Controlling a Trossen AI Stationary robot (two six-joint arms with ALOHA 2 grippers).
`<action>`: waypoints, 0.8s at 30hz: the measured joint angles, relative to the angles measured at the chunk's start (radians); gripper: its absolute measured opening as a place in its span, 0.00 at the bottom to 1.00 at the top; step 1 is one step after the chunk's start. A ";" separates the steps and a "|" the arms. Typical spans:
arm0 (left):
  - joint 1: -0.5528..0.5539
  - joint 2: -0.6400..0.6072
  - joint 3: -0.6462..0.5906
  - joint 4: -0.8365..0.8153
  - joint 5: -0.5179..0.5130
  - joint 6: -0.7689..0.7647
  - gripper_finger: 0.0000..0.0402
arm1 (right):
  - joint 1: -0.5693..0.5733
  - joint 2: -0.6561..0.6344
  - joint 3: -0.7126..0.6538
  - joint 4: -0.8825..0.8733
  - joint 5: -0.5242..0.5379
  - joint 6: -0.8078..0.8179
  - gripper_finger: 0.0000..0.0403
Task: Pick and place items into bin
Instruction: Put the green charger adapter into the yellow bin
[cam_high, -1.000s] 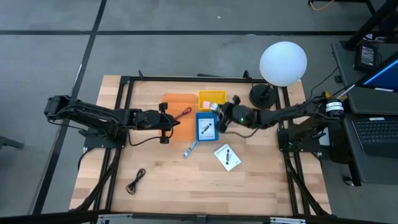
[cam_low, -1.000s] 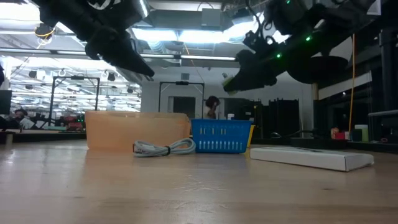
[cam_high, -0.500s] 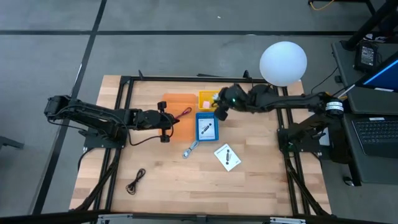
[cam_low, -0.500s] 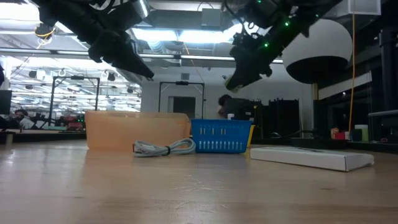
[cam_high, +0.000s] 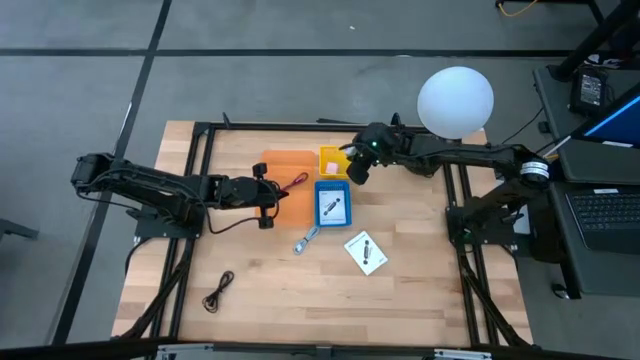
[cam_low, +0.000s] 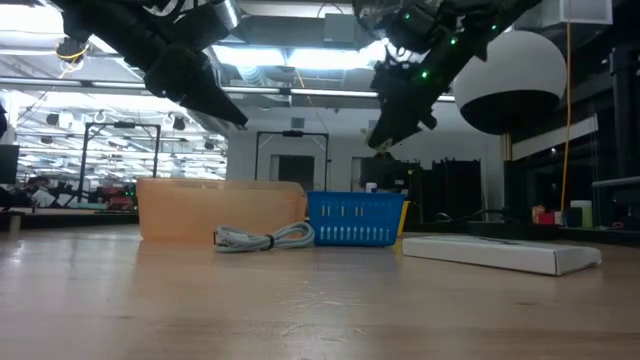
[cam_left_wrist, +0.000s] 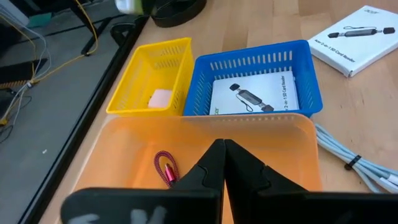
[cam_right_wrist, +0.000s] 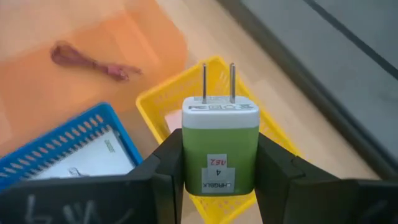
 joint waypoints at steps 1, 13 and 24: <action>0.000 0.000 0.000 0.000 0.000 0.000 0.01 | 0.002 0.017 0.000 0.012 0.000 0.000 0.29; 0.000 0.000 0.000 0.001 -0.009 -0.023 0.01 | -0.022 0.235 0.000 0.103 0.000 -0.005 0.29; 0.000 0.000 0.000 0.001 -0.008 -0.048 0.01 | -0.028 0.240 0.000 0.098 0.001 -0.005 0.56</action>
